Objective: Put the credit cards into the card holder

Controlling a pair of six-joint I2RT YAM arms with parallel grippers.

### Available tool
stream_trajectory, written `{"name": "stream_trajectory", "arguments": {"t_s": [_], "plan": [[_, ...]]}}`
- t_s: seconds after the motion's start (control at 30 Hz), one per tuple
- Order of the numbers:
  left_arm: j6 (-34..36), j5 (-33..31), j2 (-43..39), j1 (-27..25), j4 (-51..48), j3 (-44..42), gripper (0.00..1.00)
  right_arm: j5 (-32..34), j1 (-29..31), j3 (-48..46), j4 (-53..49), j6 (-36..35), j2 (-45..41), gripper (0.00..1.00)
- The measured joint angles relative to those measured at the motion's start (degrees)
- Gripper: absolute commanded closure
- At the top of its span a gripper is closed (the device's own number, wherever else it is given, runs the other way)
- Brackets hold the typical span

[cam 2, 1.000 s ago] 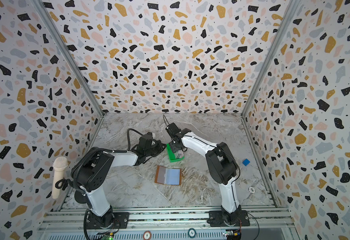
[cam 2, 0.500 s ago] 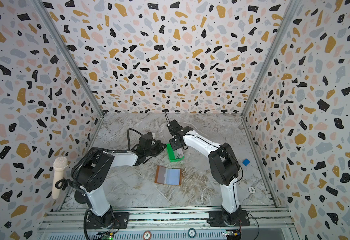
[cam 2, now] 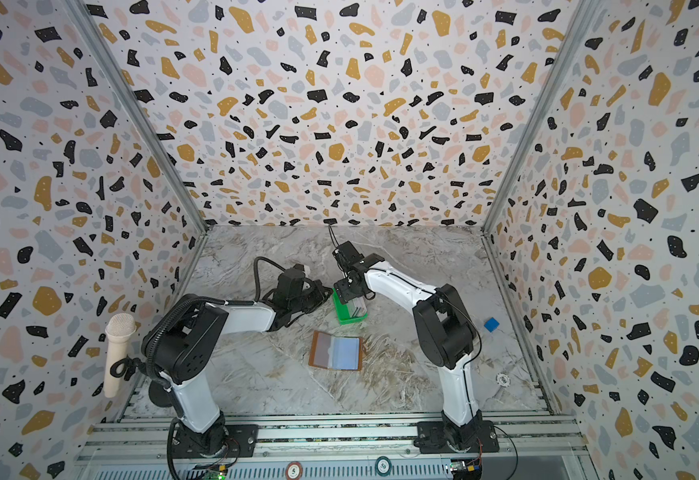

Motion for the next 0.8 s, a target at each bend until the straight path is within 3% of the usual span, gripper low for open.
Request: {"name": "stream_trajectory", "arguments": {"t_s": [0.3, 0.8], "plan": [[0.02, -0.11, 0.0, -0.02, -0.22, -0.02, 1.0, 0.61, 0.0, 0.13, 0.07, -0.04, 6.38, 0.16], [-0.17, 0.13, 0.09, 0.0, 0.5, -0.39, 1.0, 3.63, -0.92, 0.61, -0.37, 0.0, 6.43, 0.18]]}}
